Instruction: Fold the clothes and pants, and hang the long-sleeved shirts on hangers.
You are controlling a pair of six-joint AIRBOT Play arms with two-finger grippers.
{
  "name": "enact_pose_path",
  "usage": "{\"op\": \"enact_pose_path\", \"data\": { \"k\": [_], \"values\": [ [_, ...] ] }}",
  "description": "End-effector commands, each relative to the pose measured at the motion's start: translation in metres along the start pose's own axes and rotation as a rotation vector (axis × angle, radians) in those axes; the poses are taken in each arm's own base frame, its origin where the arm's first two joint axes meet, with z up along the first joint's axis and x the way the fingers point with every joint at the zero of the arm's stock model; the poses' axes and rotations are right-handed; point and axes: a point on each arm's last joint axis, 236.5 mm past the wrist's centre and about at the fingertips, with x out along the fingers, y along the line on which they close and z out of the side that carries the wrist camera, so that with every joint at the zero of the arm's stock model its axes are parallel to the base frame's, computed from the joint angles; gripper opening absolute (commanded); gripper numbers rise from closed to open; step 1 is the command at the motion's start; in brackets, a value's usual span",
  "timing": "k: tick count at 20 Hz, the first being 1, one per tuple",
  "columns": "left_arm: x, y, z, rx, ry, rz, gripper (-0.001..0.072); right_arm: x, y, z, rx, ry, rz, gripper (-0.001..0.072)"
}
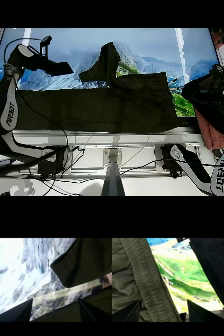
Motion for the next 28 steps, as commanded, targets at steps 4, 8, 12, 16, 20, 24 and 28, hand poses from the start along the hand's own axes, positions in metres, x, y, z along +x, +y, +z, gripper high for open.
{"op": "enact_pose_path", "data": {
  "k": [4,8,12,16,20,24,28],
  "values": [
    [0.065,-0.007,-0.003,-0.191,0.011,-0.147,0.0598,0.0,0.0,0.0,0.0,0.0,0.001,0.0623],
    [0.091,-0.006,-0.012,-0.199,0.041,-0.14,0.056,0.0,0.0,0.0,0.0,-0.001,0.0,0.0622],
    [0.097,-0.003,0.006,-0.183,-0.036,-0.097,0.0209,0.0,0.0,0.0,0.0,-0.001,0.001,0.0622],
    [0.072,-0.01,0.036,-0.143,-0.099,-0.107,0.0018,0.0,0.0,0.001,-0.001,-0.002,0.001,0.0622],
    [-0.047,-0.051,0.104,0.077,-0.287,-0.133,0.0018,0.0,-0.001,0.005,-0.001,-0.022,-0.006,0.0622],
    [-0.218,-0.098,0.149,0.241,-0.624,-0.057,0.0017,0.0,-0.002,0.006,-0.001,-0.025,-0.007,0.0623],
    [-0.353,-0.138,0.145,0.354,-0.936,0.097,0.0017,0.0,-0.001,0.006,0.0,-0.024,-0.007,0.0622]
  ]
}}
